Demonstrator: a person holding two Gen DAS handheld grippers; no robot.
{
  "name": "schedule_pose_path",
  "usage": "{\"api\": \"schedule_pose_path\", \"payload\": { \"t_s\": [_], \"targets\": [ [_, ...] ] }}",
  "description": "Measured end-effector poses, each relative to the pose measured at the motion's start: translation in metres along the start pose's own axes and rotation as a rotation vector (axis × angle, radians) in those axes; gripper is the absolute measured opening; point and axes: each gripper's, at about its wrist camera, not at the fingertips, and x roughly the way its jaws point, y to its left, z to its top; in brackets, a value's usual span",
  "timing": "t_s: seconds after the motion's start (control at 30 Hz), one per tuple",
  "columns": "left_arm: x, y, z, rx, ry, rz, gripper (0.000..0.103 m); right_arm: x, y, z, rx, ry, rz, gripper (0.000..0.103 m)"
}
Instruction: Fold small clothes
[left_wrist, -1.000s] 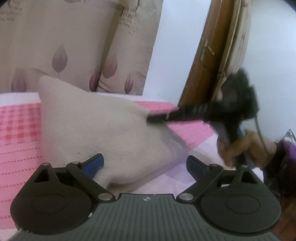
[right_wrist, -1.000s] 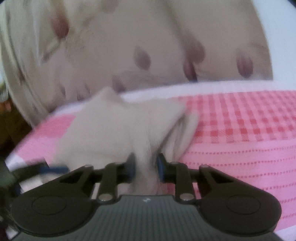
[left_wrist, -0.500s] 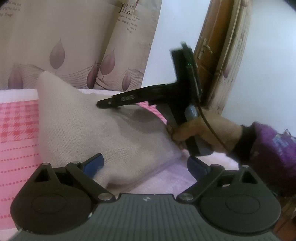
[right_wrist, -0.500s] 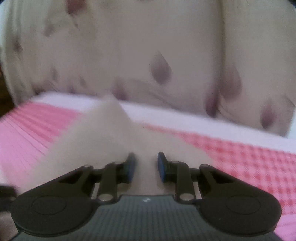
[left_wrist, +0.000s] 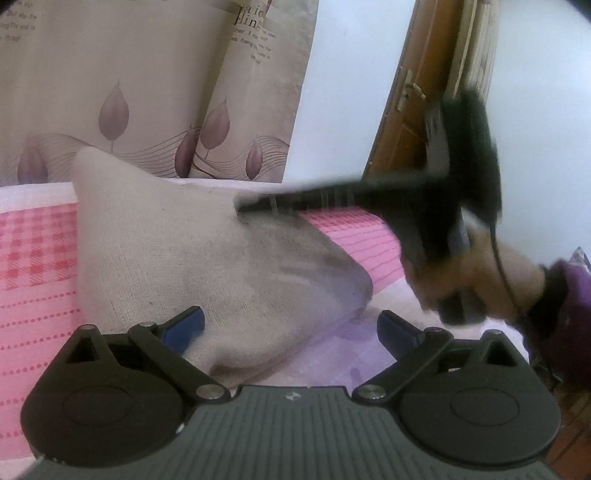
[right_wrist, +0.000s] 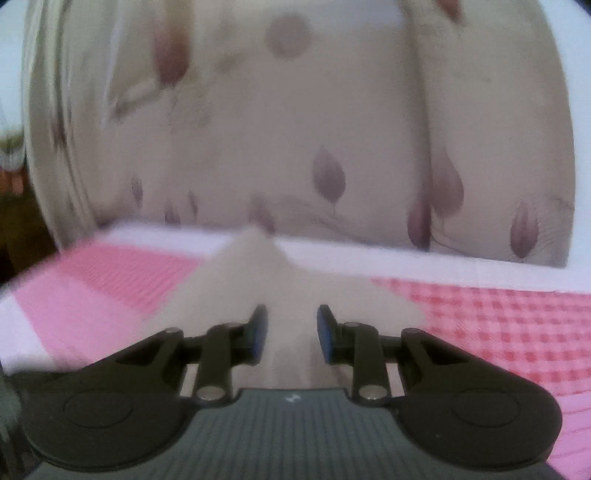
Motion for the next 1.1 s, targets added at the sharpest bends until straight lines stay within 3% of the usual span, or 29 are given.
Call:
{"api": "schedule_pose_path", "payload": {
  "t_s": [0.07, 0.2, 0.77, 0.93, 0.97, 1.0, 1.03, 1.07, 1.1],
  "targets": [
    [0.0, -0.001, 0.0, 0.009, 0.005, 0.006, 0.099, 0.004, 0.002, -0.022, -0.054, 0.07, -0.056, 0.027],
    [0.001, -0.005, 0.001, 0.034, 0.016, 0.034, 0.099, -0.004, -0.004, -0.048, -0.031, -0.028, -0.051, 0.028],
    [0.002, -0.013, 0.001, 0.092, 0.033, 0.094, 0.099, -0.005, 0.005, -0.049, -0.08, -0.043, -0.094, 0.032],
    [0.004, -0.014, 0.002, 0.101, 0.037, 0.101, 0.099, -0.005, 0.011, -0.05, -0.112, -0.051, -0.159, 0.048],
    [0.004, -0.014, 0.002, 0.102, 0.037, 0.105, 0.1, -0.005, 0.009, -0.049, -0.102, -0.05, -0.163, 0.058],
    [0.004, -0.014, 0.002, 0.103, 0.036, 0.109, 0.1, -0.005, 0.006, -0.049, -0.085, -0.047, -0.171, 0.083],
    [0.004, -0.015, 0.002, 0.104, 0.035, 0.111, 0.1, -0.003, 0.001, -0.048, -0.055, -0.037, -0.193, 0.094],
    [0.004, -0.015, 0.002, 0.104, 0.035, 0.112, 0.1, -0.002, -0.003, -0.048, -0.026, -0.03, -0.195, 0.102],
    [0.005, -0.015, 0.002, 0.105, 0.035, 0.114, 0.1, -0.001, -0.007, -0.048, -0.008, -0.021, -0.173, 0.102]
  ]
}}
